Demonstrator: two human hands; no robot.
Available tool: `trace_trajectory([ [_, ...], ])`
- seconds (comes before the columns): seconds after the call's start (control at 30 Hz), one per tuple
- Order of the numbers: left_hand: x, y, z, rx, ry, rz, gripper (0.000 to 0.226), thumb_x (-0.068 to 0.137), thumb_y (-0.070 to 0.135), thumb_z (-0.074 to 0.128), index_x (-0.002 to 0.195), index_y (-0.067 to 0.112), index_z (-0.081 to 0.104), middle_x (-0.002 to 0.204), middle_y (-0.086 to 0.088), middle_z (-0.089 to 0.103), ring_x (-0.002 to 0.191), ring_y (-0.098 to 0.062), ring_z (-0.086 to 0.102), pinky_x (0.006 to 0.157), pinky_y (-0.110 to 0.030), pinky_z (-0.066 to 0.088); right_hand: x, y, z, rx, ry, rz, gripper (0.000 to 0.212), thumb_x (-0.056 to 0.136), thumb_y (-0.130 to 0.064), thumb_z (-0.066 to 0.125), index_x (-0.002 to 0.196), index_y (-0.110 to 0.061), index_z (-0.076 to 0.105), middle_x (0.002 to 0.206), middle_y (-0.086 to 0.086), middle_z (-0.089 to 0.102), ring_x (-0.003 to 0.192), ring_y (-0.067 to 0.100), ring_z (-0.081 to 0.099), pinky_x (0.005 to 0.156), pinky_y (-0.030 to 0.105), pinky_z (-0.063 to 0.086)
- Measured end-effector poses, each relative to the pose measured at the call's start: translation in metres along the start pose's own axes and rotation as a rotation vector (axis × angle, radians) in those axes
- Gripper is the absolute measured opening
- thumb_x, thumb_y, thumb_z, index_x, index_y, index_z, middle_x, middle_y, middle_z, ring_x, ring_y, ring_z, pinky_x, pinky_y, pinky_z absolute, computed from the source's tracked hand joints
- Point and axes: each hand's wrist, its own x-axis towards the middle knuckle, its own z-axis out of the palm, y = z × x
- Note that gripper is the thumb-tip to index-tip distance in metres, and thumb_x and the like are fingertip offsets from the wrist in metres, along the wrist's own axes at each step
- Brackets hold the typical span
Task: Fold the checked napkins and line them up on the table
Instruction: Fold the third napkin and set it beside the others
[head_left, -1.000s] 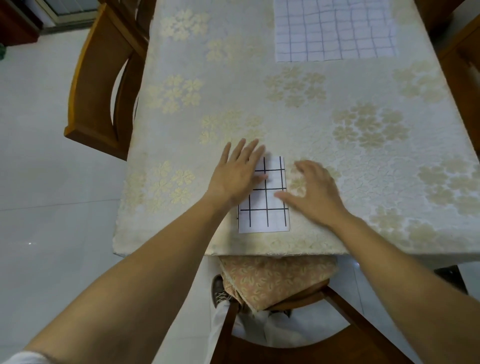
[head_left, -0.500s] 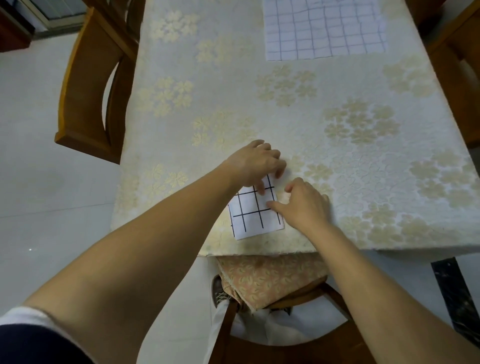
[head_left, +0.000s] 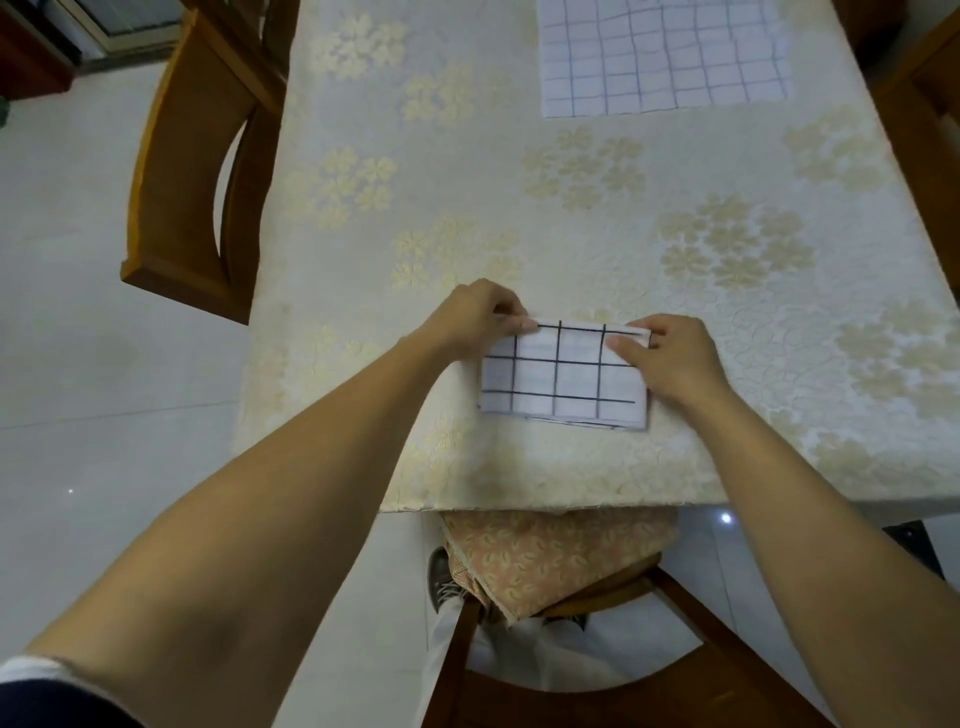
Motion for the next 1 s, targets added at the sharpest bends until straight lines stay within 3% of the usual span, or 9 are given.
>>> trace_trajectory([
  [0.07,-0.003,-0.011,0.022,0.131,0.144,-0.052,0.029,0.098,0.042,0.066,0.117,0.021,0.071,0.12,-0.001,0.069,0.114,-0.023,0.061,0.094,-0.032,0.045,0.004,0.007,0.008,-0.246,0.194,-0.063,0.05,0.09,-0.033,0.074,0.134,-0.016,0.058,0.128,0.007,0.061,0.116,0.025,0.057,0.098,0.039,0.047],
  [0.13,-0.009,-0.013,0.045,0.326,0.416,-0.047,0.035,0.103,0.037,0.059,0.134,0.02,0.061,0.136,-0.007,0.059,0.127,-0.031,0.051,0.108,-0.042,0.036,-0.003,0.005,0.02,-0.48,0.388,-0.288,0.057,0.097,-0.033,0.065,0.147,-0.014,0.045,0.146,0.01,0.049,0.137,0.032,0.042,0.114,0.045,0.033],
  [0.2,-0.016,-0.002,0.066,0.322,0.585,0.083,0.039,0.106,0.024,0.051,0.142,0.012,0.055,0.145,-0.011,0.054,0.136,-0.033,0.046,0.119,-0.047,0.029,-0.009,0.001,0.039,-0.532,0.358,-0.535,0.054,0.103,-0.025,0.053,0.152,-0.008,0.038,0.155,0.013,0.042,0.146,0.032,0.033,0.122,0.047,0.024],
  [0.33,-0.031,-0.001,0.114,0.358,0.318,0.168,0.056,0.11,0.029,0.031,0.163,0.015,0.023,0.17,-0.002,0.024,0.158,-0.023,0.015,0.129,-0.047,0.009,-0.013,0.02,0.077,-0.845,0.07,-0.583,0.059,0.108,-0.029,0.029,0.161,-0.01,0.011,0.169,0.007,0.011,0.156,0.026,0.004,0.126,0.048,0.007],
  [0.43,-0.036,-0.022,0.113,0.478,0.288,0.111,0.058,0.11,0.044,0.011,0.165,0.03,0.002,0.172,0.012,0.0,0.159,-0.016,-0.005,0.129,-0.046,-0.004,-0.008,0.037,0.067,-1.001,0.023,-0.495,0.067,0.105,-0.052,0.004,0.161,-0.017,-0.006,0.169,0.0,-0.008,0.156,0.024,-0.009,0.125,0.052,0.001],
  [0.6,-0.054,-0.049,0.085,0.544,0.209,0.016,0.06,0.107,0.056,0.001,0.161,0.035,-0.019,0.167,0.017,-0.024,0.156,-0.017,-0.023,0.126,-0.051,-0.012,0.0,0.057,0.012,-1.022,0.013,-0.328,0.074,0.097,-0.063,-0.009,0.157,-0.021,-0.021,0.166,-0.004,-0.025,0.152,0.023,-0.023,0.124,0.053,-0.008],
  [0.7,-0.049,-0.04,0.075,0.5,0.262,-0.014,0.063,0.107,0.054,-0.001,0.162,0.029,-0.015,0.167,0.011,-0.025,0.156,-0.022,-0.022,0.126,-0.048,-0.014,0.0,0.036,0.01,-0.994,0.042,-0.284,0.073,0.101,-0.058,-0.001,0.159,-0.016,-0.014,0.166,0.002,-0.021,0.153,0.027,-0.022,0.124,0.049,-0.012],
  [0.8,-0.032,-0.012,0.086,0.431,0.331,0.063,0.06,0.11,0.044,0.008,0.165,0.023,0.0,0.171,0.008,-0.011,0.158,-0.021,-0.012,0.128,-0.043,-0.009,0.002,0.003,0.044,-0.881,0.086,-0.497,0.063,0.107,-0.042,0.015,0.161,-0.015,-0.001,0.169,0.002,-0.007,0.155,0.025,-0.011,0.126,0.046,-0.005],
  [1.0,-0.033,-0.025,0.099,0.452,0.259,0.015,0.061,0.108,0.05,0.004,0.164,0.031,-0.009,0.17,0.014,-0.014,0.157,-0.016,-0.019,0.127,-0.048,-0.011,0.007,0.026,0.058,-1.027,-0.053,-0.479,0.065,0.104,-0.054,-0.003,0.16,-0.023,-0.011,0.167,-0.004,-0.016,0.155,0.024,-0.014,0.125,0.053,-0.002],
])
